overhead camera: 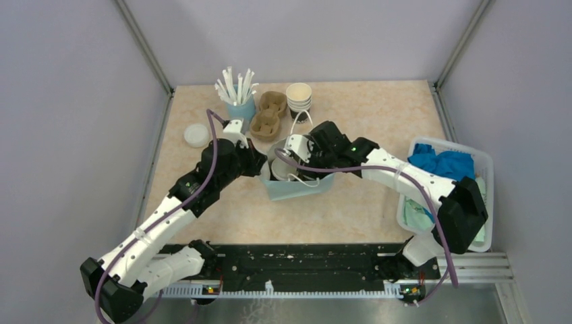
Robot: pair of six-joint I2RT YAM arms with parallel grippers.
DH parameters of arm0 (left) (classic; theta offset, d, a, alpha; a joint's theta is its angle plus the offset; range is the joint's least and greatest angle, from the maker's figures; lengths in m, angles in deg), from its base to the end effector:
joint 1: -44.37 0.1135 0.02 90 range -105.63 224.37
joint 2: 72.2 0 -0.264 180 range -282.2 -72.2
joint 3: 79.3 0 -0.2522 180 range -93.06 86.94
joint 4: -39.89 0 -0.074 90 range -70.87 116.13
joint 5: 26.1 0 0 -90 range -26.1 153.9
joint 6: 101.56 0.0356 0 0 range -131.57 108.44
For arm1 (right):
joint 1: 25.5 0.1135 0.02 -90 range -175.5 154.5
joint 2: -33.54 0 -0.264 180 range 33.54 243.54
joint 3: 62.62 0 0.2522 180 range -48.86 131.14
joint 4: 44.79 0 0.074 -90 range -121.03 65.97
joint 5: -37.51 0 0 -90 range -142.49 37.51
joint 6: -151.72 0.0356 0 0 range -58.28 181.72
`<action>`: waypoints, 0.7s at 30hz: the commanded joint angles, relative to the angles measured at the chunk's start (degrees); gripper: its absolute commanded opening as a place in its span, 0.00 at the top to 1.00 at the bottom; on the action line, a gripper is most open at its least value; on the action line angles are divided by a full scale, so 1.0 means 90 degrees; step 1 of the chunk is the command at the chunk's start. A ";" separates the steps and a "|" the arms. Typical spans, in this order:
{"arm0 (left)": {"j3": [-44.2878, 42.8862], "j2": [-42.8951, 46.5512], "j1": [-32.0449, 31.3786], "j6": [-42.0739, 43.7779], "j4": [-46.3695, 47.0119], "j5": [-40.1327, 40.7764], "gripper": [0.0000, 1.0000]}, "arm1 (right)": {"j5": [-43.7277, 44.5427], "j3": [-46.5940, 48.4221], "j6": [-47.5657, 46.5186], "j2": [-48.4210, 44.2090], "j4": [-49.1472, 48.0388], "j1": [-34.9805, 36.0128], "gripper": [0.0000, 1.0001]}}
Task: Pack the takeout coffee
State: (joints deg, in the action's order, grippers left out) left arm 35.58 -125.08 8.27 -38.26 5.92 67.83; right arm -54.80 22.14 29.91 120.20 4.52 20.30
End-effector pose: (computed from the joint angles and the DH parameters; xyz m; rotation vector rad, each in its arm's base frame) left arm 0.1702 -0.1211 0.3369 0.1179 2.0034 -0.6499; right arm 0.2258 0.2342 0.2833 -1.5615 1.9138 0.1553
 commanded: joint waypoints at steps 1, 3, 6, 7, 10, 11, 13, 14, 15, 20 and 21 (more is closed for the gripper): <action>-0.0276 0.0011 -0.0022 -0.0039 -0.0242 0.0035 1.00 | -0.0157 -0.0288 0.0426 0.0603 0.0839 -0.0021 0.46; -0.0338 -0.0059 -0.0023 -0.0032 -0.0231 -0.0002 1.00 | -0.0243 -0.0118 0.0478 0.0606 0.0878 0.0001 0.44; -0.0476 -0.0210 -0.0022 -0.0044 -0.0305 0.0015 1.00 | -0.0266 0.0223 0.0612 0.0423 0.0984 0.0110 0.37; -0.0572 -0.0299 -0.0023 -0.0071 -0.0371 0.0043 1.00 | -0.0289 0.0356 0.0669 0.0350 0.1066 0.0157 0.35; -0.0742 -0.0497 -0.0025 -0.0170 -0.0546 0.0198 1.00 | -0.0281 0.0705 0.0920 0.0148 0.1257 0.0308 0.22; -0.0798 -0.0556 -0.0023 -0.0214 -0.0590 0.0254 1.00 | -0.0227 0.0833 0.1033 0.0071 0.1318 0.0388 0.17; -0.0925 -0.0673 -0.0029 -0.0297 -0.0701 0.0360 1.00 | -0.0097 0.1049 0.1209 -0.0030 0.1449 0.0527 0.08; -0.0970 -0.0719 -0.0027 -0.0313 -0.0718 0.0364 1.00 | -0.0009 0.1165 0.1298 -0.0069 0.1532 0.0602 0.03; -0.1006 -0.0765 -0.0025 -0.0315 -0.0753 0.0365 1.00 | 0.0077 0.1291 0.1402 -0.0099 0.1608 0.0670 0.01; -0.1025 -0.0830 -0.0024 -0.0346 -0.0824 0.0324 1.00 | 0.0453 0.1924 0.1898 -0.0197 0.2078 0.0825 0.01; -0.1011 -0.0813 -0.0023 -0.0344 -0.0796 0.0305 1.00 | 0.0505 0.2044 0.2019 -0.0218 0.2213 0.0836 0.01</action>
State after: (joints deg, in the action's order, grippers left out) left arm 28.04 -132.27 8.25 -40.67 -0.46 69.99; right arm -53.38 34.49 42.19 121.33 19.69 27.01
